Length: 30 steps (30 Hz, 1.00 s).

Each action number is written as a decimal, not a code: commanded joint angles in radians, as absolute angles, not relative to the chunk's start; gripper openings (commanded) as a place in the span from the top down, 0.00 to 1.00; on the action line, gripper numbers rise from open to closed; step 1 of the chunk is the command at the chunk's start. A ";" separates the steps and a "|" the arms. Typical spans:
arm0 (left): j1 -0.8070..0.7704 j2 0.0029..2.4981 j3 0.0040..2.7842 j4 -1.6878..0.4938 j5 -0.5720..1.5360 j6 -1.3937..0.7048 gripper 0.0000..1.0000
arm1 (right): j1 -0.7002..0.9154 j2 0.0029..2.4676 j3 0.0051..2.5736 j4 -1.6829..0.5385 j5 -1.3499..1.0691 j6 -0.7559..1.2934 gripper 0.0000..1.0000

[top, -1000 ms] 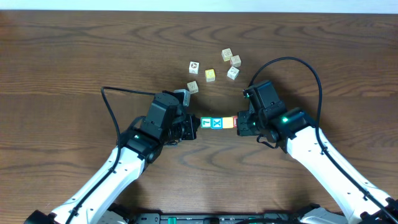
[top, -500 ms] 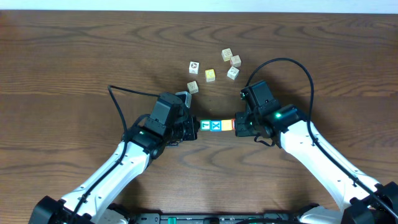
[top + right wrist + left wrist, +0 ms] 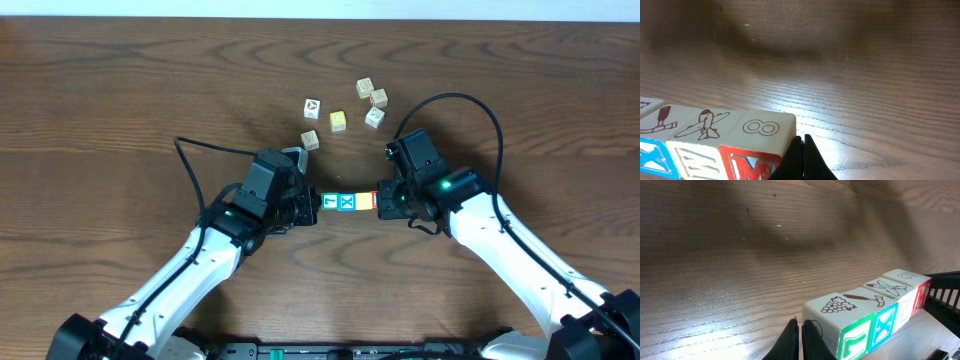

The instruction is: Lift 4 blocks

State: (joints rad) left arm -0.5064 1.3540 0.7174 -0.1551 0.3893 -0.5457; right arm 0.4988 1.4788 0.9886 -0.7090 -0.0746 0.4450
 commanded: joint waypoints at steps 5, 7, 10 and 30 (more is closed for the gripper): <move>-0.554 1.396 0.774 -0.122 0.533 -0.536 0.93 | 0.573 1.493 1.029 -0.685 -0.284 0.448 0.99; -0.554 1.410 0.774 -0.121 0.533 -0.536 0.92 | 0.573 1.493 1.029 -0.685 -0.284 0.448 0.99; -0.554 1.426 0.774 -0.118 0.533 -0.536 0.93 | 0.573 1.493 1.029 -0.685 -0.280 0.448 0.99; -0.556 1.433 0.774 -0.118 0.514 -0.528 0.93 | 0.573 1.570 1.028 -0.684 -0.266 0.448 0.99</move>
State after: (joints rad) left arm -0.5072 1.4380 0.7174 -0.1555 0.3828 -0.5446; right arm 0.5198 1.5593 0.9890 -0.7090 -0.0597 0.4458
